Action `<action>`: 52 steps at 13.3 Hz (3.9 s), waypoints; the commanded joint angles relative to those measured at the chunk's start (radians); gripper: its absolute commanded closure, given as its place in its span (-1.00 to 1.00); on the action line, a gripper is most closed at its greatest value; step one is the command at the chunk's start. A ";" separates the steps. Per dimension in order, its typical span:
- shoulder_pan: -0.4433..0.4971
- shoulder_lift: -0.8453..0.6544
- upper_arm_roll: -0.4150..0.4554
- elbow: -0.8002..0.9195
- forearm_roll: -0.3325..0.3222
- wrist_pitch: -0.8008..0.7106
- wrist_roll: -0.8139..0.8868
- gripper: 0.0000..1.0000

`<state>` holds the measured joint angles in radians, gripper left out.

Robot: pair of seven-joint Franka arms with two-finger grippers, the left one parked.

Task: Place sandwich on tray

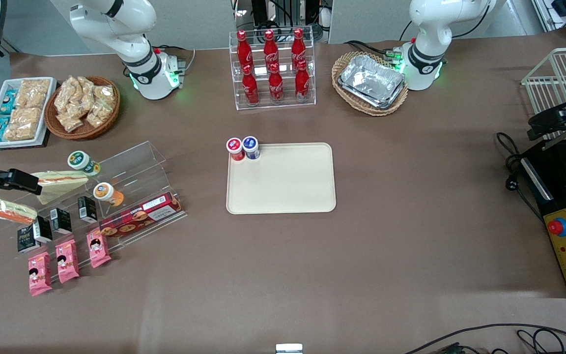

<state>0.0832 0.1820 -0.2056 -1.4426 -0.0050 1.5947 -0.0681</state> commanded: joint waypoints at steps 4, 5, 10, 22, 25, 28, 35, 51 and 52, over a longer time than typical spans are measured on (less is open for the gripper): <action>0.003 -0.004 -0.002 0.011 -0.009 -0.009 -0.007 -1.00; -0.002 -0.004 -0.003 0.011 -0.007 -0.009 -0.004 -1.00; -0.010 -0.018 -0.037 0.010 -0.006 -0.018 0.040 -1.00; -0.013 -0.035 -0.210 0.010 -0.007 0.007 0.131 -1.00; -0.013 -0.030 -0.238 0.005 -0.006 0.036 0.244 -1.00; -0.010 -0.015 -0.236 0.007 -0.006 0.036 0.598 -1.00; -0.068 0.054 -0.241 0.007 0.091 0.079 1.025 -1.00; -0.184 0.280 -0.238 -0.045 0.141 0.269 0.985 -1.00; -0.187 0.287 -0.238 -0.051 0.142 0.272 0.984 -1.00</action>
<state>-0.0902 0.4344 -0.4452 -1.4923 0.1048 1.8399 0.9299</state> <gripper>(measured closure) 0.000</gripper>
